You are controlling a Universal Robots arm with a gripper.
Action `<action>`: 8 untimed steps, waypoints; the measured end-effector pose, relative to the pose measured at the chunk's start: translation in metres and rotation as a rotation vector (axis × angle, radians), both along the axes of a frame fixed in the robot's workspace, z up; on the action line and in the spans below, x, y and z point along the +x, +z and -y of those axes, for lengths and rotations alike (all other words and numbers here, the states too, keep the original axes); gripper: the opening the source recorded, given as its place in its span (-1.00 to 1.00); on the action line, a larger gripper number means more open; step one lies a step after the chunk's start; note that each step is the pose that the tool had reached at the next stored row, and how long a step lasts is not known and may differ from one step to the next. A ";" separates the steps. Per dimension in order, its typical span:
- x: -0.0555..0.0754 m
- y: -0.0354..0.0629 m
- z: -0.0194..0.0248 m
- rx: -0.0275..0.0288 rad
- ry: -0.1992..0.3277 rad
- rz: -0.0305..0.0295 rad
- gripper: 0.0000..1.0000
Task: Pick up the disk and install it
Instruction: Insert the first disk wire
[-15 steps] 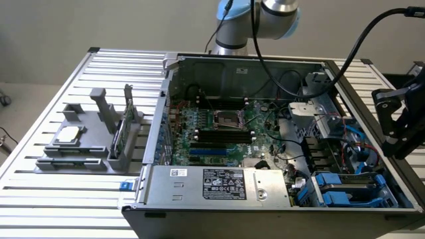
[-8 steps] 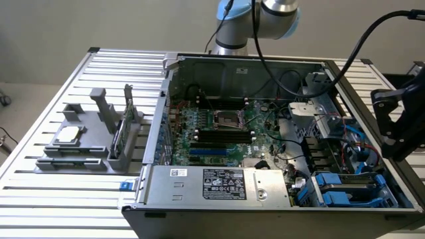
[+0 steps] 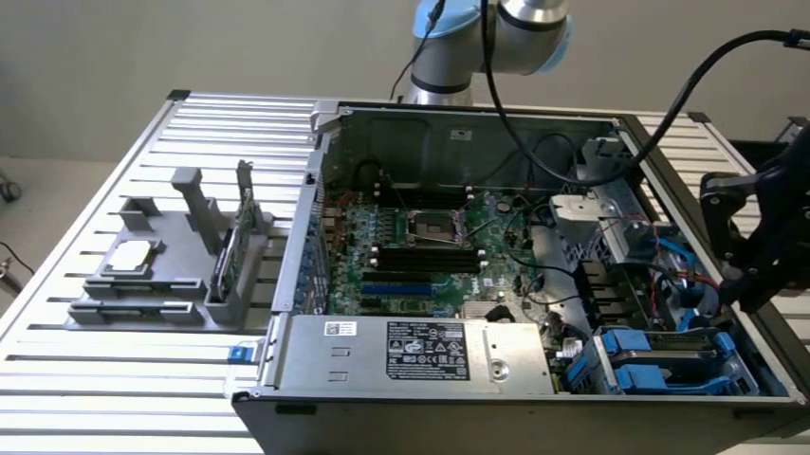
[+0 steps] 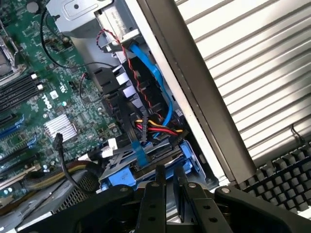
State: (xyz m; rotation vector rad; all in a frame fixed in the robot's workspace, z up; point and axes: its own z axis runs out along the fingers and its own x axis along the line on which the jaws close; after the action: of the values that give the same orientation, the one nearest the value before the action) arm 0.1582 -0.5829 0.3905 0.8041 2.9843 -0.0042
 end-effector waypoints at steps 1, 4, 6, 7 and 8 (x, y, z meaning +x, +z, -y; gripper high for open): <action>0.000 -0.0011 0.0000 0.0020 -0.016 0.0000 -0.57; 0.000 -0.0043 0.0000 0.0081 -0.064 0.0000 -0.57; 0.000 -0.0065 0.0000 0.0122 -0.096 0.0000 -0.57; 0.000 -0.0076 0.0000 0.0144 -0.113 0.0000 -0.57; 0.000 -0.0088 0.0000 0.0166 -0.130 0.0000 -0.57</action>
State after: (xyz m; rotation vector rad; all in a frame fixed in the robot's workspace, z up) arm 0.1581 -0.5829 0.3817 0.9983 2.9299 0.0154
